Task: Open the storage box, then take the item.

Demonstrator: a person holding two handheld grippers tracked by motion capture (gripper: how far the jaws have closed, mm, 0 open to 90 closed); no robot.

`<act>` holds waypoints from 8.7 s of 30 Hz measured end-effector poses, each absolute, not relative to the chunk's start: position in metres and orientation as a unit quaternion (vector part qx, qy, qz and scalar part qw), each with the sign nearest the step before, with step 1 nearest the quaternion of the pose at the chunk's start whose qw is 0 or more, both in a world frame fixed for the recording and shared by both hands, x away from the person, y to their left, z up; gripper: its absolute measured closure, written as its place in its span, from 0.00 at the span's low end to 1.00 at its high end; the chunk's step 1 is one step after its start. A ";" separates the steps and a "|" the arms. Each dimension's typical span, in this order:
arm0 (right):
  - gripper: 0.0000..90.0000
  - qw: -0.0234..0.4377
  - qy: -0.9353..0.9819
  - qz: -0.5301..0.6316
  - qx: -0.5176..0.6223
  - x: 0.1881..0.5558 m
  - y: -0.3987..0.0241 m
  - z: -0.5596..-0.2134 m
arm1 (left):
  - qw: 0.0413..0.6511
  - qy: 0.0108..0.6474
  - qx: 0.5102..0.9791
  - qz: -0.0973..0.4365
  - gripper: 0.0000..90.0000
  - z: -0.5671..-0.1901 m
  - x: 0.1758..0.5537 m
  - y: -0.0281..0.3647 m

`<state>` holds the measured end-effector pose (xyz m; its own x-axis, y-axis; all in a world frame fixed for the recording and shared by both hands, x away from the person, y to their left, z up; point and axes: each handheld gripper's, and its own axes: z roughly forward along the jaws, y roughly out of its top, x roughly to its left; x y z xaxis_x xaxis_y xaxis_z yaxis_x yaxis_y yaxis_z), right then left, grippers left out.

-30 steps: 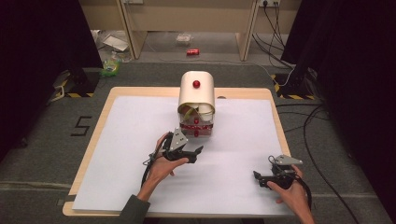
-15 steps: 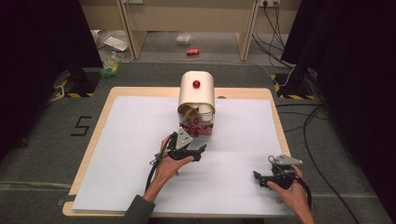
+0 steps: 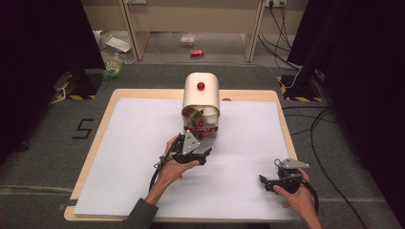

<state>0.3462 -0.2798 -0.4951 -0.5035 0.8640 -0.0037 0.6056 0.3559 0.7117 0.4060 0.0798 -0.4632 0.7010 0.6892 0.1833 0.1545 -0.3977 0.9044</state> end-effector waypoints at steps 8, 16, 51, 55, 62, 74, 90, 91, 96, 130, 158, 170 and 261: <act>0.12 0.194 0.800 0.334 0.459 0.346 -0.280 -0.495 | 0.475 0.250 0.794 0.286 0.22 -0.456 0.411 0.077; 0.12 0.193 0.800 0.334 0.459 0.346 -0.280 -0.495 | 0.464 0.244 0.798 0.297 0.22 -0.460 0.414 0.078; 0.12 0.194 0.800 0.334 0.459 0.346 -0.280 -0.495 | 0.370 0.129 0.832 0.392 0.20 -0.475 0.420 0.071; 0.12 0.193 0.800 0.334 0.459 0.346 -0.280 -0.495 | 0.369 0.128 0.833 0.391 0.19 -0.474 0.419 0.071; 0.12 0.194 0.800 0.334 0.459 0.346 -0.280 -0.495 | 0.377 0.141 0.832 0.381 0.20 -0.473 0.419 0.071; 0.12 0.194 0.800 0.334 0.459 0.346 -0.280 -0.495 | 0.401 0.155 0.833 0.348 0.20 -0.468 0.410 0.077; 0.12 0.194 0.801 0.334 0.459 0.346 -0.280 -0.495 | 0.432 0.168 0.825 0.322 0.21 -0.466 0.394 0.082; 0.12 0.194 0.800 0.334 0.459 0.346 -0.280 -0.495 | 0.432 0.168 0.825 0.322 0.21 -0.466 0.394 0.082; 0.12 0.194 0.801 0.334 0.458 0.346 -0.280 -0.495 | 0.446 0.176 0.819 0.315 0.23 -0.466 0.388 0.085; 0.12 0.194 0.800 0.334 0.459 0.346 -0.280 -0.495 | 0.457 0.205 0.820 0.279 0.24 -0.469 0.369 0.088; 0.12 0.194 0.800 0.333 0.459 0.346 -0.280 -0.495 | 0.435 0.213 0.835 0.262 0.27 -0.481 0.347 0.096; 0.12 0.194 0.801 0.333 0.459 0.346 -0.280 -0.495 | 0.436 0.210 0.837 0.256 0.27 -0.479 0.335 0.098; 0.12 0.195 0.801 0.333 0.458 0.346 -0.280 -0.495 | 0.459 0.349 0.786 0.225 0.33 -0.452 0.392 0.095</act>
<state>0.3458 -0.2796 -0.4952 -0.5037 0.8639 -0.0071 0.6039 0.3580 0.7122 0.3916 0.0951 -0.4517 0.6560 0.7540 0.0327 0.3413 -0.3350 0.8782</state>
